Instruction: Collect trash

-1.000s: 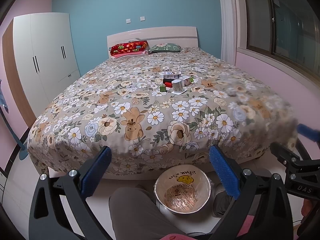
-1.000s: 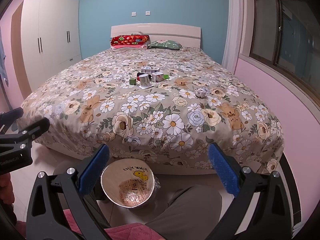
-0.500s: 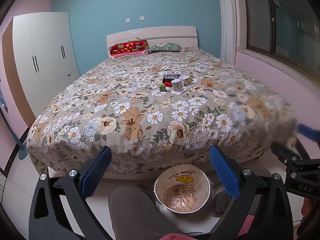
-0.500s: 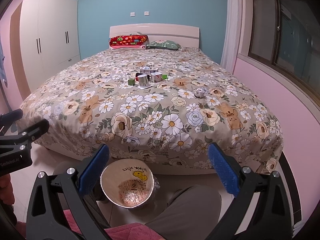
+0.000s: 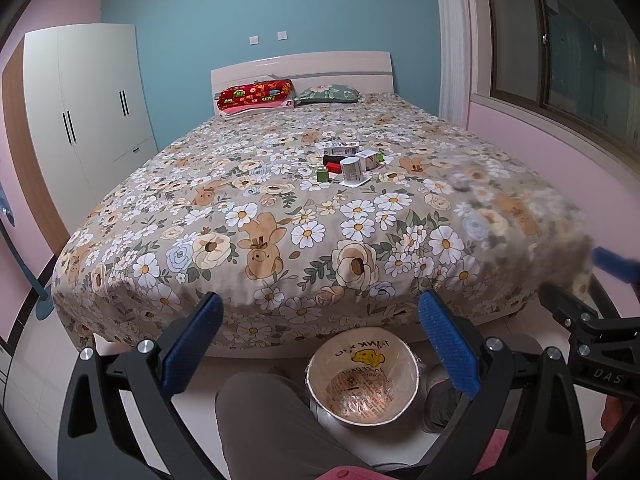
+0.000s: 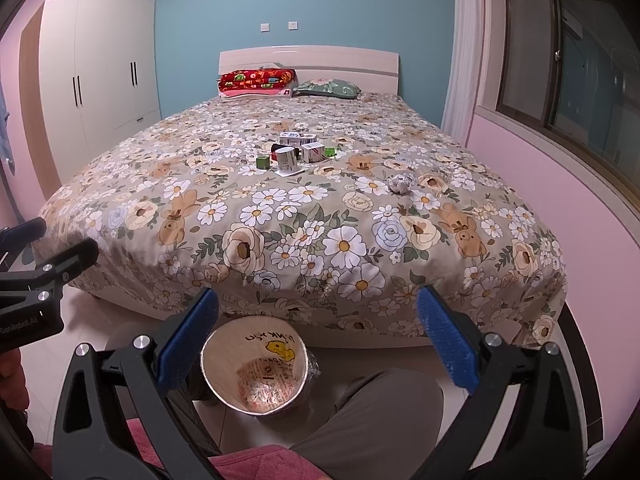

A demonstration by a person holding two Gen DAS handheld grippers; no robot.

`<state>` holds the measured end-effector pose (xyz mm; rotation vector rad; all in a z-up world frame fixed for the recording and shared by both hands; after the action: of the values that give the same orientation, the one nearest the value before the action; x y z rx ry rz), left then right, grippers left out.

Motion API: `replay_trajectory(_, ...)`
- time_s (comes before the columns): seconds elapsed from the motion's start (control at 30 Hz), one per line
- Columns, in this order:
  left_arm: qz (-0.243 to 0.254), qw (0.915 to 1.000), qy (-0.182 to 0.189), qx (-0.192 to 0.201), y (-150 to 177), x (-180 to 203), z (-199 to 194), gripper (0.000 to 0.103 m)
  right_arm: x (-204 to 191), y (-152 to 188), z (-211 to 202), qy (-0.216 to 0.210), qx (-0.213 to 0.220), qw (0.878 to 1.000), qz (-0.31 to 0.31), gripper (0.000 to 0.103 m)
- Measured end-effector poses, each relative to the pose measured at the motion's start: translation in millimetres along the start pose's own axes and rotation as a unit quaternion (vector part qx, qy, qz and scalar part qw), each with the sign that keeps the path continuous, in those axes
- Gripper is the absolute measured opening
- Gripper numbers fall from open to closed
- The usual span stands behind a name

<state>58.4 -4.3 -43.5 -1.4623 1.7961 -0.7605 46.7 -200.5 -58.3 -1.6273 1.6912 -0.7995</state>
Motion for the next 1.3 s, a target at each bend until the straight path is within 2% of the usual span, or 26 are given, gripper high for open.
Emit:
replay_trajectory(0.83, -0.001, 1.0, 0.004, -0.005, 4, 2, 3, 0.099, 1, 4, 4, -0.004, -0.008, 1.0, 0.001, 0.097)
replay_trajectory(1.03, -0.003, 0.9998, 0.017, -0.012, 6, 3, 6, 0.099, 1, 5, 5, -0.006, -0.009, 1.0, 0.0, 0.097)
replay_trajectory(1.3, 0.004, 0.9994, 0.026, -0.024, -4, 5, 23, 0.099, 5, -8, 16, -0.011, -0.004, 1.0, 0.0, 0.097)
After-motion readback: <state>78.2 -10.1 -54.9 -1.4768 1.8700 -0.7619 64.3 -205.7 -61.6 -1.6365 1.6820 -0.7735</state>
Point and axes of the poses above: each gripper's, at about its wrist camera, not at the fingertips, and z roughly the way its jaws point, x to its right, y to its underside, the point moved 7 cm from there along z, roughly the way its jaws point, and after that the axes turned 5 degrees about z, right-handed, at the moved point
